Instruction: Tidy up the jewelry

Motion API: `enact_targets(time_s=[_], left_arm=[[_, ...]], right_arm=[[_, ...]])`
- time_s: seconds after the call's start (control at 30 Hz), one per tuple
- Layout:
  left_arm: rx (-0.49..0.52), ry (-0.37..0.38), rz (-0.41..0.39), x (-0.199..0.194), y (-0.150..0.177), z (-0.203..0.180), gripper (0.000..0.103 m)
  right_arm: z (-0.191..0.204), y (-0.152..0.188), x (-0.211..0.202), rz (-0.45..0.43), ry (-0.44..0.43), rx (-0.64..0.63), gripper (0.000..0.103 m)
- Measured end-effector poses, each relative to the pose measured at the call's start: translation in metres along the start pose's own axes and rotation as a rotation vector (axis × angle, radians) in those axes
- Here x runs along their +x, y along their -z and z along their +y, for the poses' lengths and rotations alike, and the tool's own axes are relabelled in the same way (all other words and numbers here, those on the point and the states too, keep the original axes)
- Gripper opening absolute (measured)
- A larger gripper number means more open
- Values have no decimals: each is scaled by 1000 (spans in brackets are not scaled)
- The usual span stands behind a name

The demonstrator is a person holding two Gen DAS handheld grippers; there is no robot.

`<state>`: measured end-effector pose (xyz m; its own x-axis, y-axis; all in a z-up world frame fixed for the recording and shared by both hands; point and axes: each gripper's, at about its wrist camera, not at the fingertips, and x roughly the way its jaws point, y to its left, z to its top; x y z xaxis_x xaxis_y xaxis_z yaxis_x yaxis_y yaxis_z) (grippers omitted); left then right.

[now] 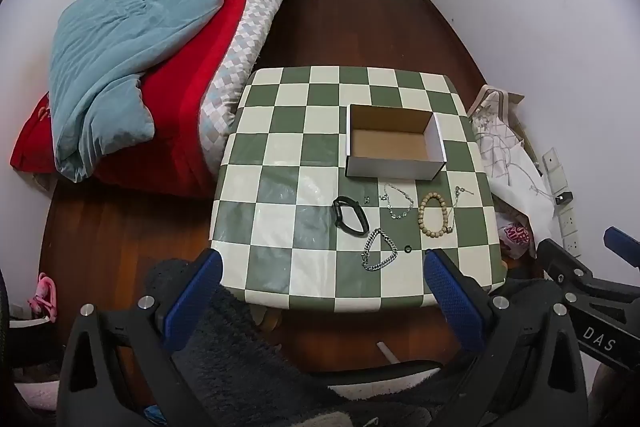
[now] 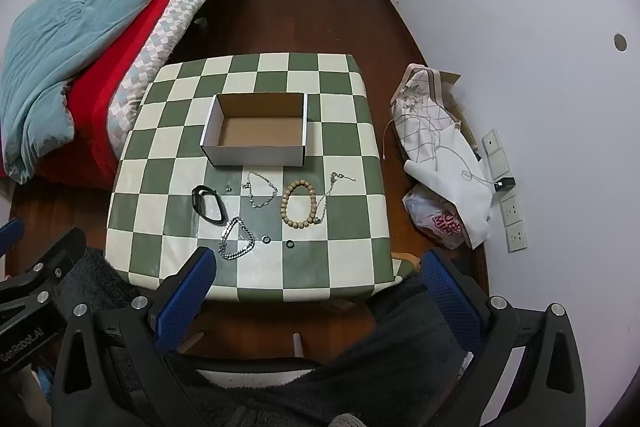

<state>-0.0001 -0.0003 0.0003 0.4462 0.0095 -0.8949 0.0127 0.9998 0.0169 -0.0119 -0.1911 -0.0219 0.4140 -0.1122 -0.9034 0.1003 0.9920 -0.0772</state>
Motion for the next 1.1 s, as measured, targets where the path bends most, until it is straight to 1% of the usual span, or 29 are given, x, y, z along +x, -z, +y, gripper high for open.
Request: enact_targets(time_s=[0.37, 0.47, 1.1], left_arm=[[-3, 0, -10, -6, 1, 3, 103], [0, -1, -6, -3, 5, 10, 103], [1, 1, -17, -13, -2, 7, 103]], right_arm=[[1, 2, -1, -3, -1, 1, 103], [1, 3, -2, -4, -2, -2, 103], [6, 6, -8, -6, -2, -1, 103]])
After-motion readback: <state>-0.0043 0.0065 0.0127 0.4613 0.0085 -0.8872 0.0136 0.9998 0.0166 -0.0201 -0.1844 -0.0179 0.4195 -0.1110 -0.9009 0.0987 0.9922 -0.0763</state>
